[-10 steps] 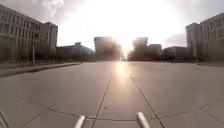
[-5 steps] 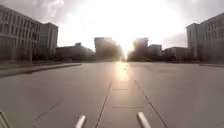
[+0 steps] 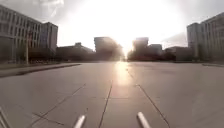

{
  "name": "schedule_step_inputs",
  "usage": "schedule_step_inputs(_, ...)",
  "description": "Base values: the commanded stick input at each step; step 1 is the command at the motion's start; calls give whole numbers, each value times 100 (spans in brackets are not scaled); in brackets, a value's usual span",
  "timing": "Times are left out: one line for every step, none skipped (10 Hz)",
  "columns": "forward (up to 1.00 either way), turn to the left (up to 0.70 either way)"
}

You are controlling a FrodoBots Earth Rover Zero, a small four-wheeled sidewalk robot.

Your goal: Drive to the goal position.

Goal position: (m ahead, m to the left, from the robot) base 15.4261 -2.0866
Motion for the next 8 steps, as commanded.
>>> schedule_step_inputs(100, 0)
schedule_step_inputs(100, 0)
schedule_step_inputs(100, 0)
schedule_step_inputs(100, 0)
schedule_step_inputs(100, 0)
schedule_step_inputs(100, 0)
schedule_step_inputs(100, 0)
schedule_step_inputs(100, 0)
